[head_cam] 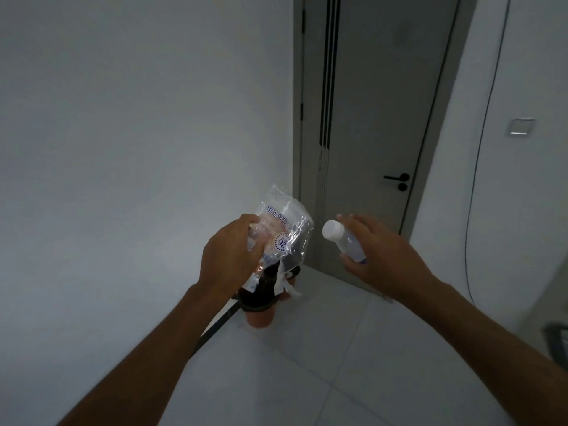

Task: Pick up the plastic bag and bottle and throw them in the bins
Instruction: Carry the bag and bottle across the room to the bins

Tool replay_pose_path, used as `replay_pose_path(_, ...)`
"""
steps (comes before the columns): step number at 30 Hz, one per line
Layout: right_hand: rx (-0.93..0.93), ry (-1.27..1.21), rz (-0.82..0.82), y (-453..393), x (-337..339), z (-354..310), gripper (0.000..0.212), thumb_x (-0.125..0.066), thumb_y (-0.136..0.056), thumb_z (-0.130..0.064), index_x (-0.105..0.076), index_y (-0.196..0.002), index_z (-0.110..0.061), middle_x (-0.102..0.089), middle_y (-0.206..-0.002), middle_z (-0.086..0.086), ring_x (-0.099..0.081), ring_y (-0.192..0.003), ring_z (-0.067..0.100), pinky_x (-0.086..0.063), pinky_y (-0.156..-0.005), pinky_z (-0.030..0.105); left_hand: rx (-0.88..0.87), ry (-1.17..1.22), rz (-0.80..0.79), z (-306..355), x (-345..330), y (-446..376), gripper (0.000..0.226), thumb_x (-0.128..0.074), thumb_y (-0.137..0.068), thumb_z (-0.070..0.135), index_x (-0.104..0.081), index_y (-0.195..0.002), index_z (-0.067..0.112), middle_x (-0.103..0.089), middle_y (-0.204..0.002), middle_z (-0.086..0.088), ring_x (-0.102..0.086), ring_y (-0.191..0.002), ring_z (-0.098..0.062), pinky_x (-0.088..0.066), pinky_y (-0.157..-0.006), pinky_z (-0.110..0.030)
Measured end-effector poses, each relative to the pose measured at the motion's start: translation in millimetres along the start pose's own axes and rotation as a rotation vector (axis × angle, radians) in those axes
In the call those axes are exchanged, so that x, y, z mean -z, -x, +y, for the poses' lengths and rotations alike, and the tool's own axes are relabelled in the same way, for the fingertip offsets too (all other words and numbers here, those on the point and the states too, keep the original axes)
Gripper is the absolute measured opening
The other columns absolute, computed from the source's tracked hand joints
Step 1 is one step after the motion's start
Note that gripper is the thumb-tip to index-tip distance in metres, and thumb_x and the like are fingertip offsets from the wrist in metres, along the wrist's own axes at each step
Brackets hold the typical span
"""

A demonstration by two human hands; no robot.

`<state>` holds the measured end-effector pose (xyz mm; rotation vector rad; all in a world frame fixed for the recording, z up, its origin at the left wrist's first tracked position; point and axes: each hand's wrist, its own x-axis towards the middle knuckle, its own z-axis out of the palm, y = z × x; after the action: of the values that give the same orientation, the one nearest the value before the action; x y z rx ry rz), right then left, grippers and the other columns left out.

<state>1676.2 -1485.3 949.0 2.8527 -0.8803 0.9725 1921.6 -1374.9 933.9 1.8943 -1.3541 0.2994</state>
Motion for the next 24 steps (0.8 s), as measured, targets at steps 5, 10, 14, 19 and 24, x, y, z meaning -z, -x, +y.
replay_pose_path(5, 0.004, 0.008, -0.017, -86.9, -60.2, 74.3, 0.064, -0.069, -0.078, -0.028, -0.041, -0.135, -0.020, -0.053, -0.127, 0.007, -0.054, -0.105, 0.023, -0.047, -0.080, 0.033, 0.006, 0.029, -0.005, -39.3, -83.3, -99.5, 0.033, -0.067, -0.084, 0.038, -0.057, -0.114, 0.027, -0.064, -0.090, 0.013, -0.056, -0.072, -0.007, -0.029, -0.059, -0.008)
replay_pose_path(10, 0.050, 0.062, 0.004, -203.8, -113.5, 141.2, 0.062, -0.071, -0.076, -0.026, -0.045, -0.133, -0.018, -0.057, -0.120, 0.008, -0.056, -0.100, 0.023, -0.046, -0.079, 0.032, 0.019, 0.066, 0.026, -80.4, -158.8, -216.8, 0.032, -0.066, -0.084, 0.038, -0.058, -0.114, 0.029, -0.067, -0.094, 0.011, -0.052, -0.072, -0.004, -0.027, -0.059, -0.006)
replay_pose_path(14, 0.064, 0.035, 0.011, -291.2, -147.2, 188.2, 0.063, -0.069, -0.076, -0.028, -0.044, -0.133, -0.018, -0.055, -0.122, 0.006, -0.054, -0.103, 0.022, -0.049, -0.081, 0.036, 0.031, 0.060, 0.009, -106.7, -204.0, -301.6, 0.031, -0.061, -0.087, 0.044, -0.056, -0.114, 0.030, -0.066, -0.095, 0.013, -0.055, -0.074, -0.004, -0.029, -0.061, -0.006)
replay_pose_path(19, 0.094, -0.009, 0.023, -380.0, -203.7, 251.6, 0.061, -0.069, -0.076, -0.025, -0.045, -0.132, -0.017, -0.056, -0.119, 0.008, -0.055, -0.099, 0.024, -0.044, -0.074, 0.032, 0.043, 0.002, 0.018, -142.9, -260.3, -387.2, 0.031, -0.060, -0.087, 0.046, -0.056, -0.114, 0.030, -0.065, -0.094, 0.014, -0.055, -0.076, -0.004, -0.037, -0.069, -0.016)
replay_pose_path(24, 0.118, -0.096, -0.015, -472.2, -278.1, 323.1, 0.059, -0.068, -0.077, -0.024, -0.046, -0.131, -0.017, -0.057, -0.117, 0.009, -0.056, -0.099, 0.026, -0.050, -0.076, 0.039, 0.129, -0.069, 0.053, -182.1, -326.2, -458.0, 0.032, -0.060, -0.087, 0.044, -0.056, -0.114, 0.028, -0.068, -0.099, 0.009, -0.058, -0.078, -0.007, -0.039, -0.069, -0.017)
